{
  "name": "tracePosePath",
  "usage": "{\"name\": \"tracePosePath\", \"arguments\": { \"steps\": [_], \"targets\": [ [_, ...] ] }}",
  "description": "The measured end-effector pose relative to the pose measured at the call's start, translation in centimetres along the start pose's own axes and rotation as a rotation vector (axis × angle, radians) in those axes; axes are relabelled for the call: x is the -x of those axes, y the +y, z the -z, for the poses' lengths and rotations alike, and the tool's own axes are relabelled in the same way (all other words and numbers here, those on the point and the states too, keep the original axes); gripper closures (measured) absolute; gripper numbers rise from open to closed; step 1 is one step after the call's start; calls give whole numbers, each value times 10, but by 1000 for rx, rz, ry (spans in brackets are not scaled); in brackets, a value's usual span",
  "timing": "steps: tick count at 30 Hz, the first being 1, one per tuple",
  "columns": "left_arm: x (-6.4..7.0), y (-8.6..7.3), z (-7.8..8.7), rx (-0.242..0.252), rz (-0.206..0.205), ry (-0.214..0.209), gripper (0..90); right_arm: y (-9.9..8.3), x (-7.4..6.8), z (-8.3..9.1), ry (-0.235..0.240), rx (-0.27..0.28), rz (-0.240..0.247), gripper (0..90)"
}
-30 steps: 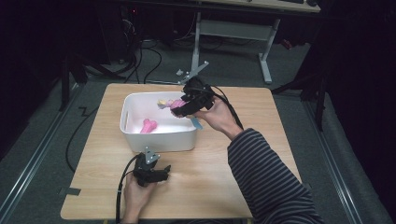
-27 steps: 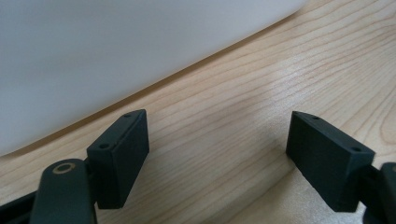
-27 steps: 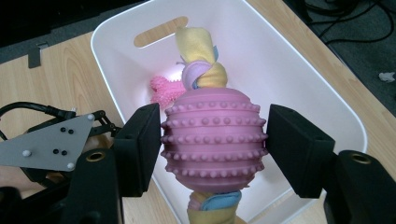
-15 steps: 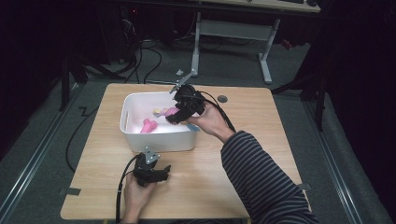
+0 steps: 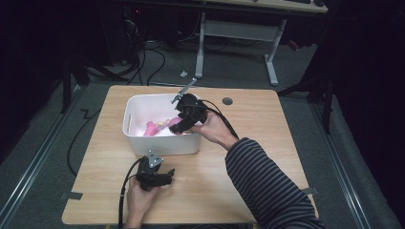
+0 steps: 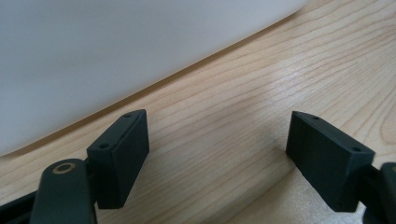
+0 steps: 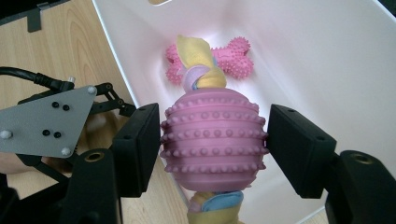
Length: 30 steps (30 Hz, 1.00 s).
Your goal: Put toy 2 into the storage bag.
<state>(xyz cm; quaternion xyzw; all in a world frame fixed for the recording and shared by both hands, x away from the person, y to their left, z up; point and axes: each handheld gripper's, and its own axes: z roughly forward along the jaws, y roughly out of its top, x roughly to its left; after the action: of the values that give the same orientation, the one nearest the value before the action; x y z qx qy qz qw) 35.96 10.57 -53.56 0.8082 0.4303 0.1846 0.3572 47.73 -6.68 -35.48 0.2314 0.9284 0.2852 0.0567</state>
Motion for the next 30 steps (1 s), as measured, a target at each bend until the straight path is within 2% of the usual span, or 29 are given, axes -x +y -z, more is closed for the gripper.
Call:
{"name": "tracePosePath", "arguments": {
  "steps": [3, 10, 14, 19, 30],
  "targets": [
    [0, 0, 0, 0, 1, 0, 215, 0, 0, 0, -1, 1, -1, 354],
    [0, 0, 0, 0, 1, 0, 215, -1, -2, 5, -16, 29, -1, 253],
    [0, 0, 0, 2, 3, 0, 215, -7, -3, 17, -27, 95, -11, 271],
    [0, 0, 0, 1, 2, -1, 215, -25, -4, 33, -45, 169, -21, 324],
    [0, 0, 0, 2, 2, 1, 216, -65, 1, 78, -89, 271, -79, 344]
  ]
}}
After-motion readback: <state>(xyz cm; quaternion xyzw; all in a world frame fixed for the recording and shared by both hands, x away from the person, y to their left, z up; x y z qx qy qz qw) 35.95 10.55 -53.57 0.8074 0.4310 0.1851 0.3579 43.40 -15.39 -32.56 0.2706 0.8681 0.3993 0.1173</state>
